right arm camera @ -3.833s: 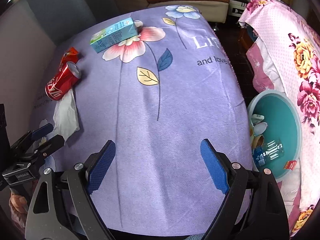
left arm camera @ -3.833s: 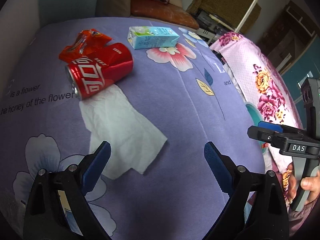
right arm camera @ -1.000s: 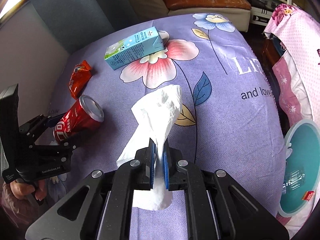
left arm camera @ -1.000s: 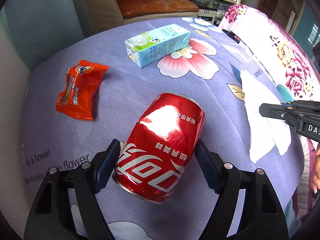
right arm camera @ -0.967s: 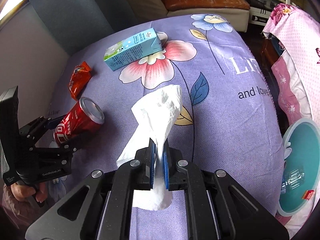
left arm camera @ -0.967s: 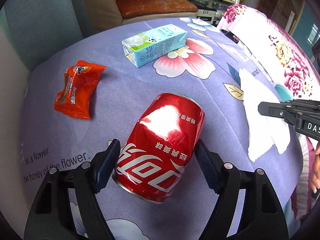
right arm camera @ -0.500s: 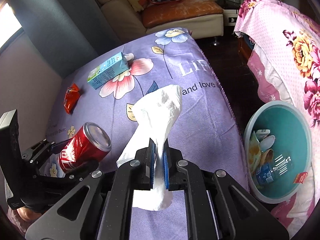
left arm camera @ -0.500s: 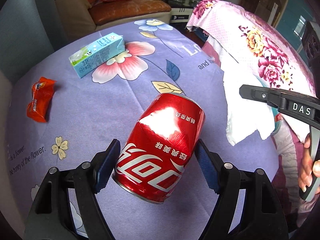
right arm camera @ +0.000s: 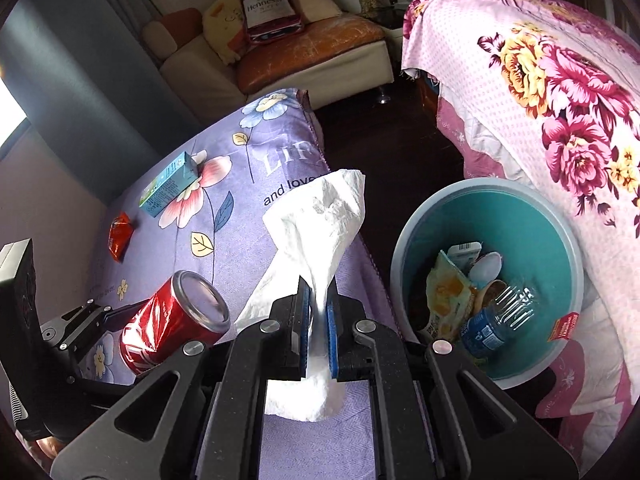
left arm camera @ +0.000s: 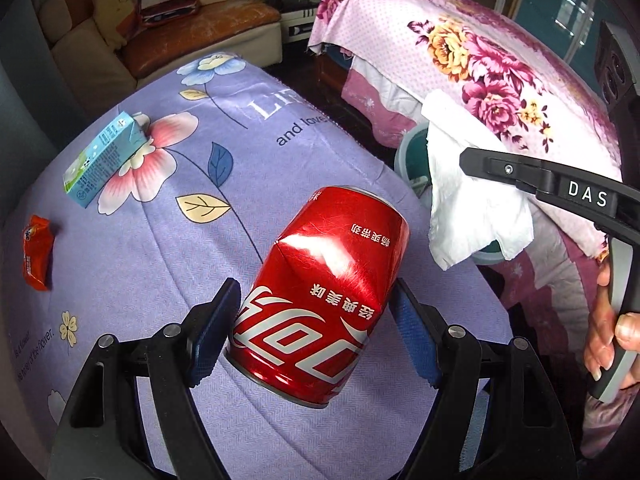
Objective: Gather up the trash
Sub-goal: 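Carry the red can and white tissue over the teal wastebasket, then open left tool to drop the can while right releases the tissue into the basket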
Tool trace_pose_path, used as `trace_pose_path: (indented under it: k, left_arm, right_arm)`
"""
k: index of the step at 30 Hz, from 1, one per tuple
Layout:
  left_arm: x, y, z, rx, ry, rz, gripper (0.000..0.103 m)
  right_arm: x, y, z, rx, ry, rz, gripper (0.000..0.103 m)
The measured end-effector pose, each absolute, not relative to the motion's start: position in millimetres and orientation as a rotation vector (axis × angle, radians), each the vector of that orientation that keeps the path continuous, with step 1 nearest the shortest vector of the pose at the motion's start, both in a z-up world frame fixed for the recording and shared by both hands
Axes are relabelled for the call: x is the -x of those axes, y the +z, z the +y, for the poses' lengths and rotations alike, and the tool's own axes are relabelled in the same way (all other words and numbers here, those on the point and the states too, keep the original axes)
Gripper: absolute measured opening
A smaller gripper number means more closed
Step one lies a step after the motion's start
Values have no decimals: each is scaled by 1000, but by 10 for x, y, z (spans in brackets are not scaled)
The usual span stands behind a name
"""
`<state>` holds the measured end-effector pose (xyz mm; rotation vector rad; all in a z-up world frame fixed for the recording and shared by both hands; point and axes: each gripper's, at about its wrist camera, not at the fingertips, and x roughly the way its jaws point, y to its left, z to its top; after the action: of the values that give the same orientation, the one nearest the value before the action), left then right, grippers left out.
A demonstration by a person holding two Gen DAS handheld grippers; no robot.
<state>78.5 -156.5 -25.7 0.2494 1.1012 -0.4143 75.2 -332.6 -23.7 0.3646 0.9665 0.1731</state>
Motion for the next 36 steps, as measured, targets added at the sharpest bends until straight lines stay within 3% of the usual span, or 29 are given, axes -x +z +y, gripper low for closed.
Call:
trace_pose_path:
  k: [19, 36]
  left_arm:
    - [-815, -290, -2863, -344, -554, 1108, 77]
    - [-991, -665, -3318, -358, -595, 1176, 77]
  right_arm:
    - [-279, -353, -4930, -535, -98, 876, 7]
    - [-318, -542, -5067, -527, -130, 926, 7]
